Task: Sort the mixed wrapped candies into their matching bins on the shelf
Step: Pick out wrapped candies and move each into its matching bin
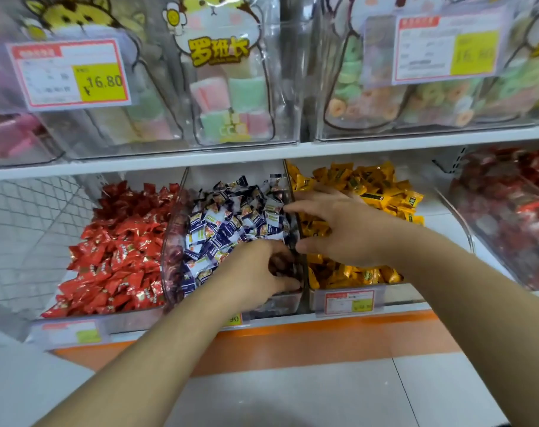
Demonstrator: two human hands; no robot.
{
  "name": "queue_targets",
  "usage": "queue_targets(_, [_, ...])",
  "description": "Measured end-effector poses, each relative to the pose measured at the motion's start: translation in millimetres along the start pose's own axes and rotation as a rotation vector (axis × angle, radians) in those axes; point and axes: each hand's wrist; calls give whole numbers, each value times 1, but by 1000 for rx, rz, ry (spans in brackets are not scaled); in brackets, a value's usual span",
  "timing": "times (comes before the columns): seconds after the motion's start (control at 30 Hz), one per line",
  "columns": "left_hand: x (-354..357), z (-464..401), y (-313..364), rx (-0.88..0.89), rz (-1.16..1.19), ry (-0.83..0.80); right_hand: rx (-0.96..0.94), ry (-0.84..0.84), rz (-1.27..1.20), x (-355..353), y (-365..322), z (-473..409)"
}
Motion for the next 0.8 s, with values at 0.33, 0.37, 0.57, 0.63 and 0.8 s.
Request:
queue_targets(0.33, [-26,-5,0,-96,58,365,-2,-2,-9,2,1,0])
queue_targets(0.37, [-34,-6,-2,-104,44,430,-3,-6,-6,1,1,0])
queue_targets(0.57, [-47,0,-19,-31,-298,571,1,-16,-6,-2,-1,1])
queue_targets(0.63, [-41,4,-15,53,-327,532,1,-14,-5,-1,-2,2])
queue_targets(0.8, [-19,3,-6,238,-256,128,13,0,-2,0,-4,1])
Point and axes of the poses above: each hand's wrist, its own z-axis away from the middle knuckle, its own x-axis out of the palm, y = z × x, and after that the axes turned 15 degrees about y, right-handed
